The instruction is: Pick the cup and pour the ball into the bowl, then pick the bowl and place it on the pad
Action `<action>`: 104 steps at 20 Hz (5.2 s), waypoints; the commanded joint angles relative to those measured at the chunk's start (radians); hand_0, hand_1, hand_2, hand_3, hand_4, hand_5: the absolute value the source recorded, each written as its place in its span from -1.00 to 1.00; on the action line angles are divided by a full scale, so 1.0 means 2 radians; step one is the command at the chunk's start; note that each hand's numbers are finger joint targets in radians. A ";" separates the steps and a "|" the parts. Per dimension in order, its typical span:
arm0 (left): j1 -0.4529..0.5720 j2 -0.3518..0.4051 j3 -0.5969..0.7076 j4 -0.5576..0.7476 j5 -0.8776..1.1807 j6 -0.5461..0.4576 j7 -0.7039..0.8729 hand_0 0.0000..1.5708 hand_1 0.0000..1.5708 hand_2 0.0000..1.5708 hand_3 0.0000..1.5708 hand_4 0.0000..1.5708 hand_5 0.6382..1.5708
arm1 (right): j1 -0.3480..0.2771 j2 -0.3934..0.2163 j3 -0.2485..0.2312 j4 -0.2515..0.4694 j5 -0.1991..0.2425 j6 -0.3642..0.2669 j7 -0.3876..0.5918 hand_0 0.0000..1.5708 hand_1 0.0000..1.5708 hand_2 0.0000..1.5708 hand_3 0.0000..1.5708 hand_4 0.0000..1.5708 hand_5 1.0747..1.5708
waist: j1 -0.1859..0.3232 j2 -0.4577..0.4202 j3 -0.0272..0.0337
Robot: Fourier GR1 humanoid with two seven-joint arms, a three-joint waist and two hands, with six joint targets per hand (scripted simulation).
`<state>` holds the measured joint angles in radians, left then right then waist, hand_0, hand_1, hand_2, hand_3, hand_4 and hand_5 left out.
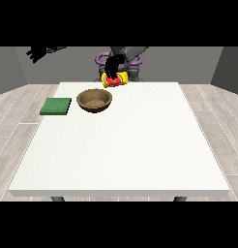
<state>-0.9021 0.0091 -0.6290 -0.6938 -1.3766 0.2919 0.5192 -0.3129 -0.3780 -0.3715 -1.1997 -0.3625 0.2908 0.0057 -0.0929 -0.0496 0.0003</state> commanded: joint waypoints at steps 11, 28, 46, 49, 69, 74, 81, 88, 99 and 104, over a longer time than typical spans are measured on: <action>-0.033 0.014 -0.091 0.035 -0.130 -0.147 -0.043 0.93 0.93 1.00 1.00 0.60 0.87 | 0.000 0.001 0.004 0.001 -0.013 0.005 0.020 -1.00 -1.00 -1.00 -0.63 -0.40 1.00 | -0.016 -0.016 0.0000; 0.072 0.063 0.096 -0.087 0.008 0.007 -0.098 -0.65 -0.65 0.89 1.00 0.15 1.00 | 0.039 0.010 -0.002 -0.006 0.001 -0.035 0.020 -1.00 -1.00 -1.00 -0.59 -0.33 0.99 | 0.074 -0.036 -0.0019; 0.310 -0.004 0.168 -0.286 0.617 0.042 -0.377 -1.00 -1.00 -1.00 -1.00 0.15 0.76 | -0.015 0.099 0.043 -0.045 0.045 -0.122 -0.027 -1.00 -1.00 -1.00 -1.00 -0.31 0.99 | 0.102 0.107 -0.0027; 0.352 0.000 0.186 -0.281 0.631 -0.010 -0.447 -1.00 -1.00 -1.00 -1.00 0.15 0.74 | 0.011 0.103 0.038 -0.028 0.051 -0.125 -0.050 -1.00 -1.00 -1.00 -1.00 -0.37 0.98 | 0.114 0.107 -0.0007; 0.340 0.023 0.202 -0.400 0.618 -0.080 -0.357 -1.00 -1.00 -1.00 -1.00 0.22 0.69 | -0.051 0.080 0.010 0.302 0.067 -0.083 -0.284 -1.00 -1.00 -1.00 -1.00 -0.55 1.00 | 0.131 0.128 0.0005; 0.376 0.018 0.188 -0.421 0.604 -0.083 -0.354 -1.00 -1.00 -1.00 -1.00 0.22 0.69 | -0.075 0.095 0.019 0.335 0.068 -0.096 -0.283 -1.00 -1.00 -1.00 -1.00 -0.53 1.00 | 0.140 0.108 0.0003; 0.358 0.015 0.204 -0.405 0.612 -0.086 -0.371 -1.00 -1.00 -1.00 -1.00 0.21 0.69 | -0.087 0.130 -0.005 0.345 0.028 -0.110 -0.256 -0.58 -0.58 -1.00 -1.00 -0.16 0.75 | 0.134 0.131 0.0002; 0.360 0.022 0.198 -0.438 0.611 -0.095 -0.370 -1.00 -1.00 -1.00 -1.00 0.25 0.62 | -0.057 0.106 -0.030 0.347 0.014 -0.146 -0.249 1.00 1.00 1.00 1.00 0.23 0.67 | 0.150 0.144 0.0002; 0.372 0.035 0.259 -0.366 0.640 -0.096 -0.353 -1.00 -1.00 -1.00 -1.00 0.46 0.54 | -0.089 0.044 0.000 0.293 0.016 -0.191 -0.094 1.00 1.00 1.00 0.72 0.20 0.72 | 0.083 0.052 -0.0007; 0.407 0.032 0.247 -0.350 0.627 -0.097 -0.399 -1.00 -1.00 -1.00 -1.00 0.48 0.54 | -0.108 -0.014 -0.018 0.284 -0.004 -0.176 -0.043 1.00 1.00 1.00 0.49 0.21 0.69 | 0.079 0.046 -0.0003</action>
<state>-0.1058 0.0721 -0.1372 -1.4196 -0.1109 0.0960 -0.2490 -0.4880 -0.3060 -0.3839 -0.6193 -0.3539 -0.0544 -0.1701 0.0811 0.0504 0.0031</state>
